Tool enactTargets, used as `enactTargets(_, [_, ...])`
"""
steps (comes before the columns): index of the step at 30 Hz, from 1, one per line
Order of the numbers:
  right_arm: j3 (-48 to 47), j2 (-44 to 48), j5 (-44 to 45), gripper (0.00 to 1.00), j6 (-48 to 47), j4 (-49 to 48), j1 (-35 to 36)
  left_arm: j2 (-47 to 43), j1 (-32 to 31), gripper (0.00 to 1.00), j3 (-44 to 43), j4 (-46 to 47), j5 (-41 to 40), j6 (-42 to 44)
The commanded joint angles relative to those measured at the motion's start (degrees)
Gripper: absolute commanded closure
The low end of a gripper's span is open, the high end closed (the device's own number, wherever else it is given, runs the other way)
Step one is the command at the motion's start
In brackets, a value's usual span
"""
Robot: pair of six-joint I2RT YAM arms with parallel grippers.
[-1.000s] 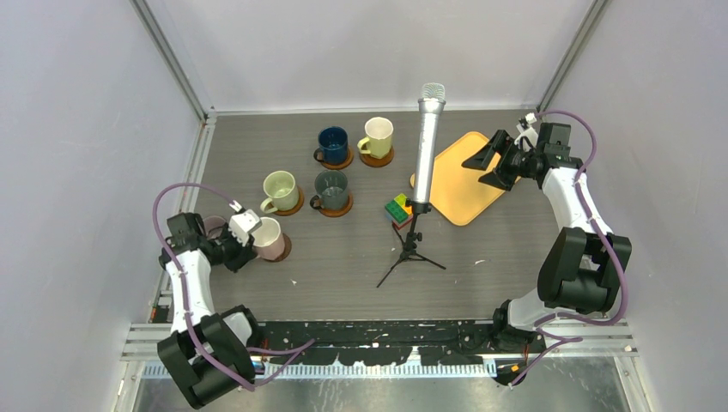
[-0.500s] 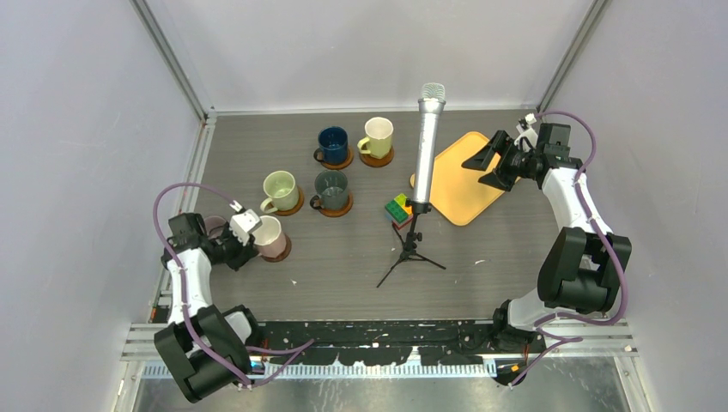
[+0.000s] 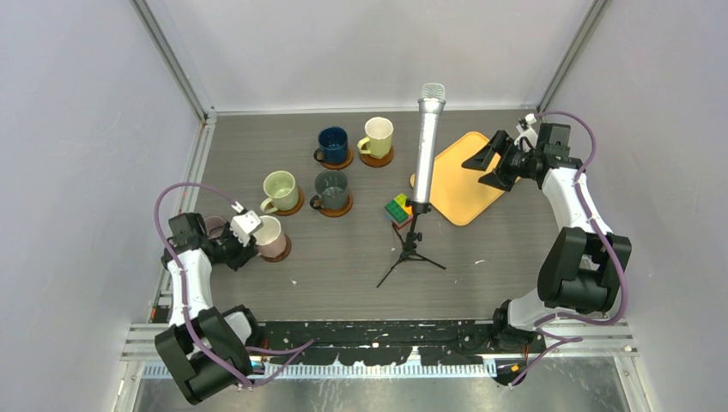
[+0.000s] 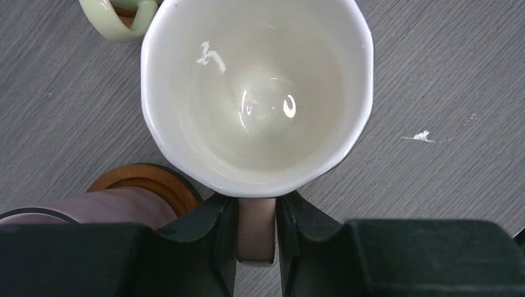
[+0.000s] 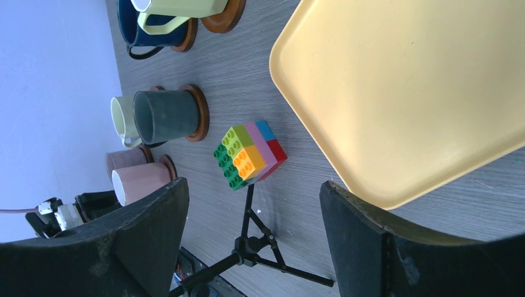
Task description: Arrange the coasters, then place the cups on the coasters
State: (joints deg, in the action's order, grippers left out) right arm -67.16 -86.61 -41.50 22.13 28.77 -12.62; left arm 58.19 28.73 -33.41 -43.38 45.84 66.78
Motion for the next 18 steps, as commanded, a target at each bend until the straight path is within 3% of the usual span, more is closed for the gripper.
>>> enactTargets(1, [0.0, 0.2, -0.3, 0.18, -0.9, -0.8, -0.1, -2.0, -0.1, 0.69, -0.8, -0.7, -0.5, 2.6])
enactTargets(10, [-0.1, 0.3, -0.4, 0.18, -0.7, -0.9, -0.1, -1.7, -0.1, 0.42, -2.5, -4.4, -1.3, 4.1])
enactTargets(18, [-0.1, 0.6, -0.7, 0.18, -0.7, -0.9, -0.1, -3.7, -0.1, 0.13, -6.9, -13.5, -2.1, 6.0])
